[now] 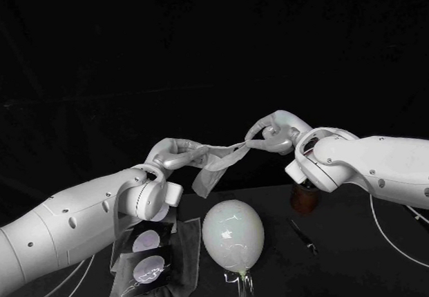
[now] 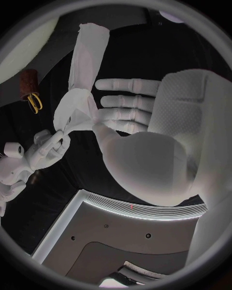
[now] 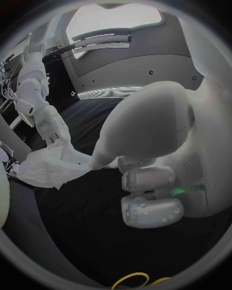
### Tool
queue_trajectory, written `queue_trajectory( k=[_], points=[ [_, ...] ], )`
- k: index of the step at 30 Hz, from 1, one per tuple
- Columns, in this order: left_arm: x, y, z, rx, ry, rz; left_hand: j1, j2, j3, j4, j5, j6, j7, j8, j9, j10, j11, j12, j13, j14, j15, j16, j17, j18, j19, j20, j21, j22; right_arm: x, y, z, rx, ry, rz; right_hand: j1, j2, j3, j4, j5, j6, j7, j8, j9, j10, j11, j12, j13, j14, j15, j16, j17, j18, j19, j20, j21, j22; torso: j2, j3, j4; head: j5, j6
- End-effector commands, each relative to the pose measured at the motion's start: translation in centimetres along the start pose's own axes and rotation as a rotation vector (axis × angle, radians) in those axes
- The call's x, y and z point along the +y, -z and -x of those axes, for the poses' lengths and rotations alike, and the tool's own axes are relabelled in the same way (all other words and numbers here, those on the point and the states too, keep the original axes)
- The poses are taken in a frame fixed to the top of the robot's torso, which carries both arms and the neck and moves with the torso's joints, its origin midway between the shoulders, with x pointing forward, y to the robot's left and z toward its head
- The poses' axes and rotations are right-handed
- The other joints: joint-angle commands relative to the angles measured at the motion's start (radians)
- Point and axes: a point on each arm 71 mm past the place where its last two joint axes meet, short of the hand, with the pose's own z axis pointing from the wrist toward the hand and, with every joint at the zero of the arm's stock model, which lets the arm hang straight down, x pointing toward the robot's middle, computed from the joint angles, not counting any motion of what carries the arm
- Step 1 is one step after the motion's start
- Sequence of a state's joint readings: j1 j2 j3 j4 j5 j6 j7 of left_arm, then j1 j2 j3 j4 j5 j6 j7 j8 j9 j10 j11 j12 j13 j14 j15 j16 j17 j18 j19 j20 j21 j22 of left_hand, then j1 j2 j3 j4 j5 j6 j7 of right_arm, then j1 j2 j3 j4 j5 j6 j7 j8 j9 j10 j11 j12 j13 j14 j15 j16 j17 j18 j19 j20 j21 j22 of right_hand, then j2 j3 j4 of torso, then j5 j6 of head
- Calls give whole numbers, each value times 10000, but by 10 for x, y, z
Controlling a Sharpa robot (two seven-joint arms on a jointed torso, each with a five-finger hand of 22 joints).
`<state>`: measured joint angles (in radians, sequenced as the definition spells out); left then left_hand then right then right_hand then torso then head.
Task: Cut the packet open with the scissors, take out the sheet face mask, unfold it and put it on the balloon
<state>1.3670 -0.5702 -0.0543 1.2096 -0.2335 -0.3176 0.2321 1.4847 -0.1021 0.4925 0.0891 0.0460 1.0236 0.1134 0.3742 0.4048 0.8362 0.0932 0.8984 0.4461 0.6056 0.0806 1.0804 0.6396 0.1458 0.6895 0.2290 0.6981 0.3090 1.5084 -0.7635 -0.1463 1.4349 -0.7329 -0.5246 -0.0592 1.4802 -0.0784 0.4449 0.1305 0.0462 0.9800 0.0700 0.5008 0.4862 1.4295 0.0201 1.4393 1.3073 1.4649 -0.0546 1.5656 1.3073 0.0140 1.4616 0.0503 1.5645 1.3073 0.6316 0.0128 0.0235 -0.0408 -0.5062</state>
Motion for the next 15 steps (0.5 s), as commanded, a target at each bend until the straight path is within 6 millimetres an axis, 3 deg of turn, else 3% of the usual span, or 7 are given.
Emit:
queue_trajectory(
  k=[1, 15],
  points=[
    [-5, -3, 1, 489, -1275, -268, -141, -19, 211, -110, 29, 95, -45, 49, 861, -87, 14, 106, -29, -93, 3, 124, -50, -107, -122, 13, 151, 117, 1, 0, 1, 177, 704, 392, -72, -66, 55, -9, 28, 61, -6, 40, 16, 525, -230, 15, 1688, 1059, -72, 52, 2635, -140, 1092, -28, 63, 2635, 11, 8, 6, 7, -10],
    [-12, -14, 18, 334, -2840, -687, -413, -117, 481, -260, 26, 133, -79, 80, 891, -227, 48, 376, -46, -240, 26, 376, -206, -132, -452, 47, 533, 414, 4, -4, 10, 558, 2326, 968, -102, -108, 93, -31, 27, 64, -9, 55, 18, 541, -231, 37, 1705, 1059, -72, 52, 2635, -140, 1092, -27, 63, 2635, 4, 0, -4, 8, -23]
  ],
)
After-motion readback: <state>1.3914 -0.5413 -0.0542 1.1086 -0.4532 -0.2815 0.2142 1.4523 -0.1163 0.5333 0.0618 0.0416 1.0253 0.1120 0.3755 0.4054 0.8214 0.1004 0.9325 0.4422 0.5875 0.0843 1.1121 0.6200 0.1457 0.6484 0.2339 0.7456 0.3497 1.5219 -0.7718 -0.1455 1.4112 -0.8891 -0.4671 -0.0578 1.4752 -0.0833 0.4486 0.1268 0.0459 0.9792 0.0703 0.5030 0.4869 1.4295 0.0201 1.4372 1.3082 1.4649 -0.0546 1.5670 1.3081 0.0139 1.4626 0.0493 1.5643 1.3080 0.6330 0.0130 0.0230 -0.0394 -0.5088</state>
